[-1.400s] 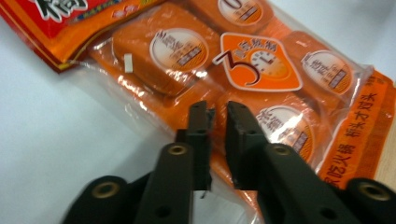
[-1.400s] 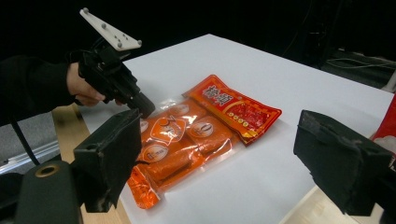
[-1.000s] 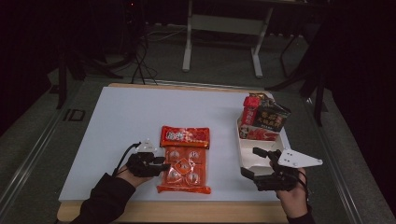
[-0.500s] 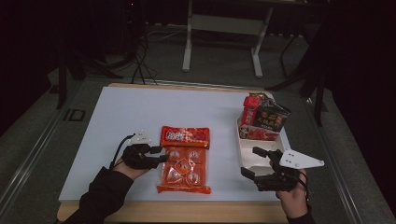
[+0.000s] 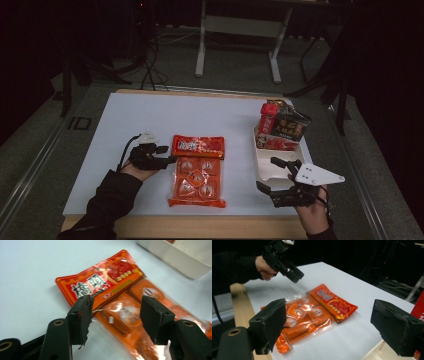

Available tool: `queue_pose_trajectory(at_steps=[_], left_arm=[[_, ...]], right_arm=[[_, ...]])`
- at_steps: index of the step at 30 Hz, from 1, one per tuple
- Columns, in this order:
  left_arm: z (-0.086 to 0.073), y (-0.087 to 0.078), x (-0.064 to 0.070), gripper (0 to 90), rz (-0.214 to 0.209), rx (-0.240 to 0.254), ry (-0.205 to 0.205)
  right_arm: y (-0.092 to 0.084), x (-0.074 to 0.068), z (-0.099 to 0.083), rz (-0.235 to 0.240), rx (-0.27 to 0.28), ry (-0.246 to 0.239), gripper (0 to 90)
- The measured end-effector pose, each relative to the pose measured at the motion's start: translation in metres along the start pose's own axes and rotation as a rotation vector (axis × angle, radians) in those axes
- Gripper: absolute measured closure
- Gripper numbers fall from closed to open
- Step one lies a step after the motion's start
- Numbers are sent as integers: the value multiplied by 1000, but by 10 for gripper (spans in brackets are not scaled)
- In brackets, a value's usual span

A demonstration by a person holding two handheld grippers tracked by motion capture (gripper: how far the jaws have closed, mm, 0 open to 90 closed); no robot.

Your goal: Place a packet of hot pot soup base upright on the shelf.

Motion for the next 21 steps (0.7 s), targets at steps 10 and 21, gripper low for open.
queue_pose_trajectory(at_steps=[10,21], left_arm=[[-1,20,-26,433,68,-17,-34],[0,44,-45,433,99,-44,-69]], right_arm=[[-1,-1,0,-32,-3,21,112],[4,-6,-2,-10,-23,8,116]])
Point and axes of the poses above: each handheld gripper's, and its own axes: y roughly forward along the jaws, z roughly out of its top, x roughly to its right, the point moved 2 cm from there along y, roughly forward along the jaws, and after that the axes turned 4 degrees about -z, right-handed, at the moved point
